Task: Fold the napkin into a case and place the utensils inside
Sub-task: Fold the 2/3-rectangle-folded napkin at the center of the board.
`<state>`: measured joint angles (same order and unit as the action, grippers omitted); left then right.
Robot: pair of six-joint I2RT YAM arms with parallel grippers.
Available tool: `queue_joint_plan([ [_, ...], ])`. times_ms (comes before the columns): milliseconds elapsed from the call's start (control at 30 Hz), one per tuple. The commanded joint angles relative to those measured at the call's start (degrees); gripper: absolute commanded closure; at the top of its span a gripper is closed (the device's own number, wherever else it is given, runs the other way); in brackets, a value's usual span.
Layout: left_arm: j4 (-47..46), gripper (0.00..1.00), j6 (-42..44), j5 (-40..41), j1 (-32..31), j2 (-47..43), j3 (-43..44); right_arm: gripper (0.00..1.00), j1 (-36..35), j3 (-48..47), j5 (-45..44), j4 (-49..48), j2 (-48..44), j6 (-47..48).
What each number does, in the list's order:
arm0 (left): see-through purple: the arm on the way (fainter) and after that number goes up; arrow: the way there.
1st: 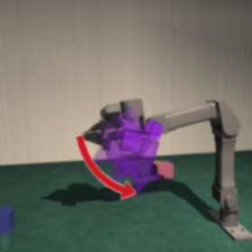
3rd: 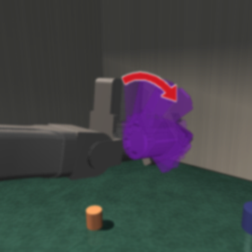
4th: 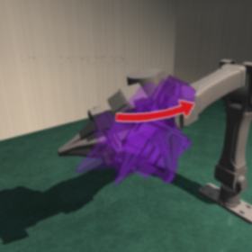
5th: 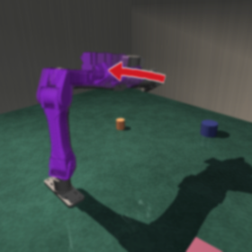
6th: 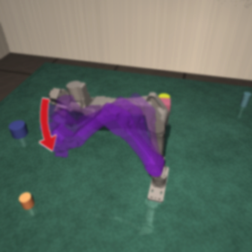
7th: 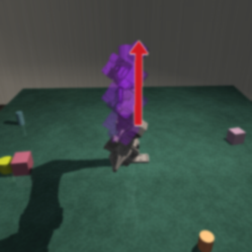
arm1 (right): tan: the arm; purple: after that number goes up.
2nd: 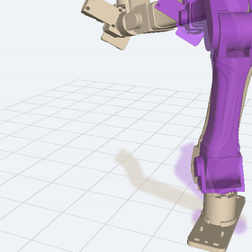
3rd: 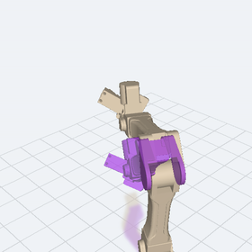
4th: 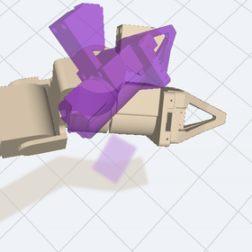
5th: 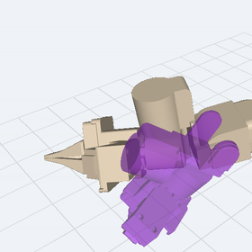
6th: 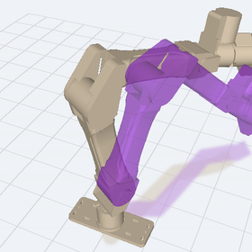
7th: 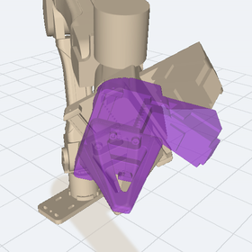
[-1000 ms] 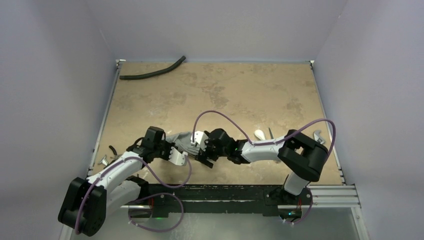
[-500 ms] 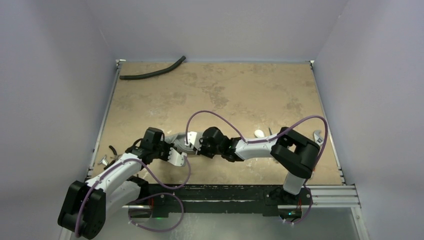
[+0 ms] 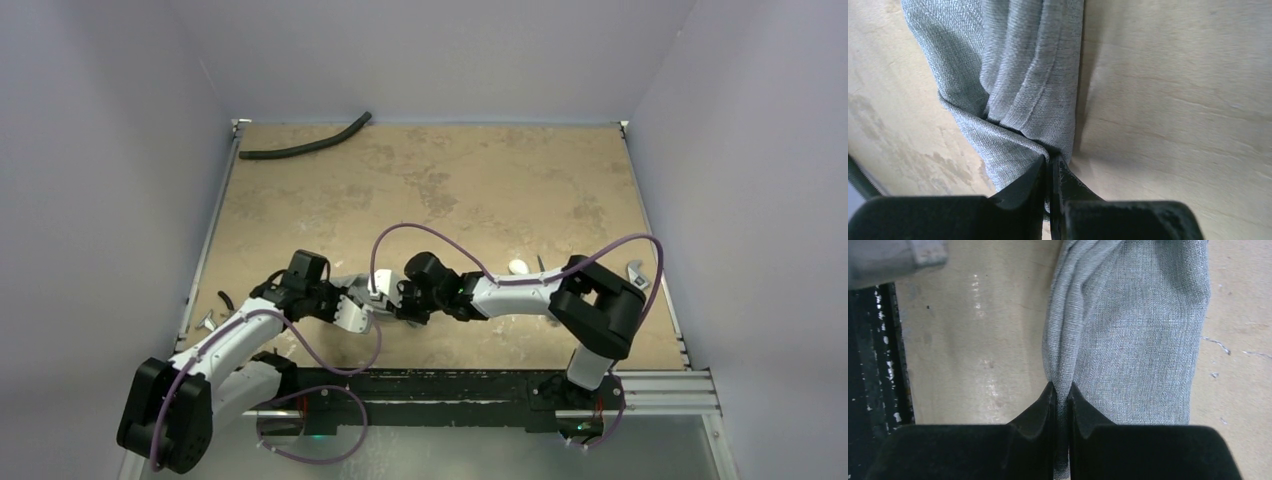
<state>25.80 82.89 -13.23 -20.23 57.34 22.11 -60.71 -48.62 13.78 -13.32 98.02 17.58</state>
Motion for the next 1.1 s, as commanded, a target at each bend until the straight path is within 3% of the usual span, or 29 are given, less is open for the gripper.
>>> queue_joint_plan([
  [0, 14.33, 0.94, -0.01, -5.24, 0.67, -0.27, 3.69, 1.0, -0.06, -4.81, 6.16, 7.27, 2.23, -1.14],
  [300, 16.06, 0.92, 3.23, -4.73, 0.72, -6.37, 1.04, 1.0, 1.55, -10.56, 12.1, 15.77, 5.31, -2.2],
  [467, 18.59, 0.77, 2.49, -6.32, 0.72, -6.2, 4.63, 1.0, 1.9, -11.87, 13.27, 17.0, 6.15, -2.06],
  [933, 30.61, 0.72, 2.26, -13.36, 0.72, -7.54, 14.72, 1.0, 2.27, -11.75, 14.72, 17.46, 6.58, -1.59],
  [1067, 25.59, 0.74, -7.29, -14.16, 1.36, -7.13, 16.19, 1.0, 2.31, -10.96, 15.27, 16.21, 6.45, -2.12],
])
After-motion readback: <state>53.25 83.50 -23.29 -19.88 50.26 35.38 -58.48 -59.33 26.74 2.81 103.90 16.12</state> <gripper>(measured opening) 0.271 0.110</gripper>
